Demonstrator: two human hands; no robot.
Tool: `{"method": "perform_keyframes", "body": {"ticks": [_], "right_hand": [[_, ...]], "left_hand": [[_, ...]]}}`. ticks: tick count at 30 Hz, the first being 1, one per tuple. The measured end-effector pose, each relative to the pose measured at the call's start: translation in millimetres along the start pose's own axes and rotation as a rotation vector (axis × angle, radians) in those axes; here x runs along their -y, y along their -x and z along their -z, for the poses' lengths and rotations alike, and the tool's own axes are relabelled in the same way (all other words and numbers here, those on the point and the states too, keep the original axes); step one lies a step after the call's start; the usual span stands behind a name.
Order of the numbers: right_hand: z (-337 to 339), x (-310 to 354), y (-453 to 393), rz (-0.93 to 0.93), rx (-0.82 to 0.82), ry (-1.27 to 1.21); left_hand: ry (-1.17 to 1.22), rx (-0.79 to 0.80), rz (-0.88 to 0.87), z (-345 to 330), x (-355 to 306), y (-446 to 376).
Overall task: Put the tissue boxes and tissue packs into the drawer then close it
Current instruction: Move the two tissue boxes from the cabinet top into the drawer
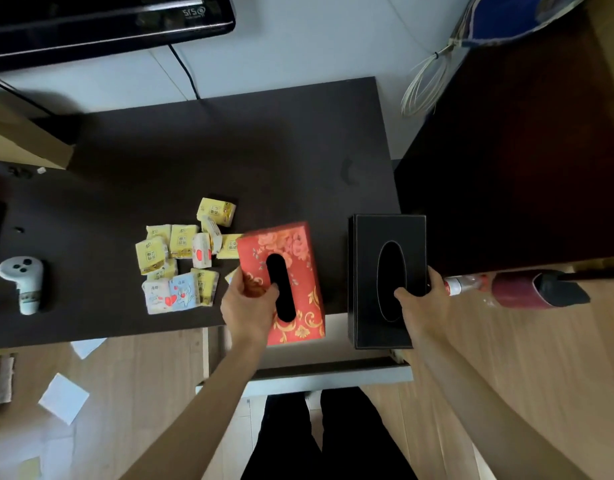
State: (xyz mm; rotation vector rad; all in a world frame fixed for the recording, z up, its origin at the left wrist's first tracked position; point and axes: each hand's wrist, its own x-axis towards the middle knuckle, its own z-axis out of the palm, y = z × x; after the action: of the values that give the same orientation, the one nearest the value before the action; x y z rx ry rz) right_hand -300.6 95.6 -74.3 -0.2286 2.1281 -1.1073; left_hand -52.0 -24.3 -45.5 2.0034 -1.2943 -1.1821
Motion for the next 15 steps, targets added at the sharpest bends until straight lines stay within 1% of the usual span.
{"method": "perform_keyframes", "body": {"ticks": [2, 6, 10, 15], "right_hand": [[2, -15, 15, 0.005, -0.02, -0.027], [0, -42, 33, 0.052, -0.003, -0.073], [-9, -62, 40, 0.098, -0.001, -0.066], [-18, -86, 48, 0.091, 0.005, -0.04]], "left_hand": [[0.012, -0.009, 0.021, 3, 21, 24], [0.048, -0.02, 0.057, 2, 60, 56], [0.059, -0.02, 0.056, -8, 88, 69], [0.097, -0.093, 0.097, -23, 111, 80]]}}
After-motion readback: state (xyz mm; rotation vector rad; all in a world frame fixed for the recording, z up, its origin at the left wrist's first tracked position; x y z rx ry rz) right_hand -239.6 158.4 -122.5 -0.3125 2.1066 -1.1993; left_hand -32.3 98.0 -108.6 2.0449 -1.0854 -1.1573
